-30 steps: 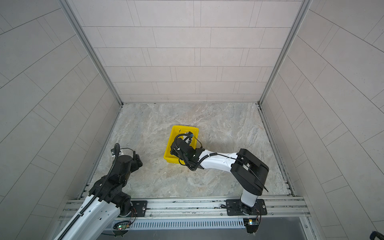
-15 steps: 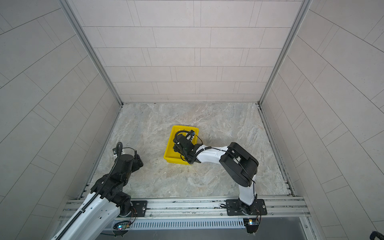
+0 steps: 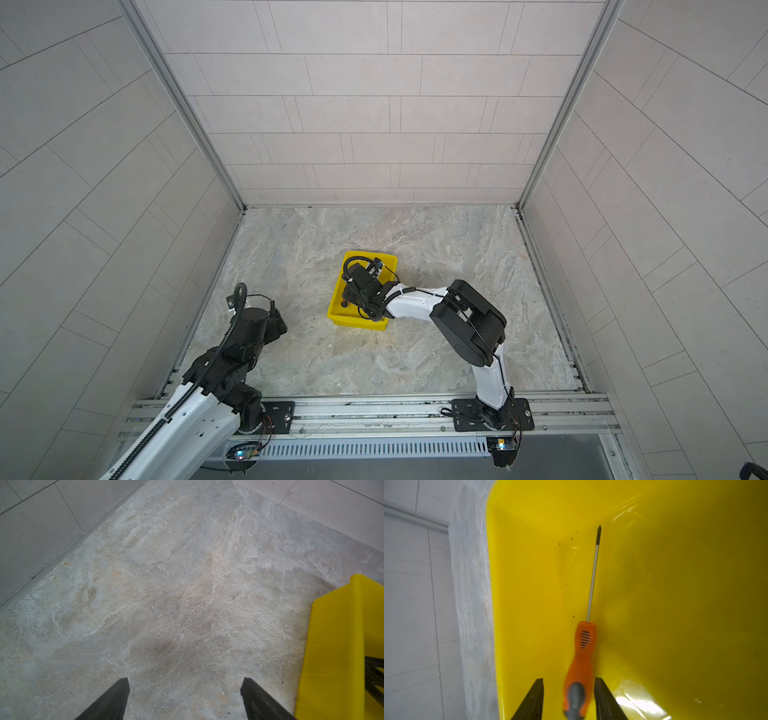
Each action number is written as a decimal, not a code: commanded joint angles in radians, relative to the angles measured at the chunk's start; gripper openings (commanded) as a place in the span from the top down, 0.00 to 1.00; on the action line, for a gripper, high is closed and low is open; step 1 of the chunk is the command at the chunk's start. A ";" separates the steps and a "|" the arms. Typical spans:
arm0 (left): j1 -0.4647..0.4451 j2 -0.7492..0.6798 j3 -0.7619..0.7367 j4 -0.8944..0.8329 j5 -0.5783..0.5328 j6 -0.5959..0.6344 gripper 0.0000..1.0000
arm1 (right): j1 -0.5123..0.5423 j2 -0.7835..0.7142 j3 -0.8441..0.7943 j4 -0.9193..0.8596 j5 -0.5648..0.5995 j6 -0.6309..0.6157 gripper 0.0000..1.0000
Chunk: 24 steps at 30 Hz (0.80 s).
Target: Put the screwdriver in the bin
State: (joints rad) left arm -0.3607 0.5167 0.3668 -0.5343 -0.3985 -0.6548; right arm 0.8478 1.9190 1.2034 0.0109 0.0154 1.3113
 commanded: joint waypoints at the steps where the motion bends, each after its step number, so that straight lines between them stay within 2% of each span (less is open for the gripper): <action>1: 0.003 -0.017 0.006 -0.011 -0.015 0.009 0.10 | -0.001 -0.080 0.011 -0.073 0.027 -0.027 0.50; 4: 0.002 -0.026 0.003 -0.012 -0.014 0.008 0.10 | -0.001 -0.140 -0.005 -0.105 0.047 -0.057 0.49; 8: 0.002 -0.023 0.003 -0.016 -0.016 0.005 0.10 | -0.003 -0.294 -0.059 -0.166 0.125 -0.146 0.50; 10: 0.002 -0.022 0.004 -0.018 -0.014 0.003 0.10 | -0.006 -0.392 -0.097 -0.208 0.187 -0.237 0.50; 13: 0.003 -0.020 0.003 -0.018 -0.009 0.003 0.10 | -0.007 -0.560 -0.199 -0.246 0.348 -0.430 0.49; 17: 0.002 -0.014 0.004 -0.017 -0.005 0.003 0.10 | -0.038 -0.786 -0.402 -0.255 0.563 -0.754 0.34; 19: 0.001 -0.007 0.006 -0.016 -0.004 0.003 0.10 | -0.071 -0.882 -0.488 -0.261 0.647 -0.860 0.28; 20: 0.002 -0.004 0.007 -0.015 -0.004 0.003 0.10 | -0.096 -0.935 -0.525 -0.264 0.672 -0.891 0.25; 24: 0.002 0.009 0.009 -0.009 -0.006 0.003 0.10 | -0.204 -1.085 -0.622 -0.230 0.644 -1.010 0.20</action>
State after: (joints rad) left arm -0.3607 0.5205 0.3668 -0.5354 -0.3969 -0.6552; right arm 0.6914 0.9016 0.6224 -0.2169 0.5812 0.4835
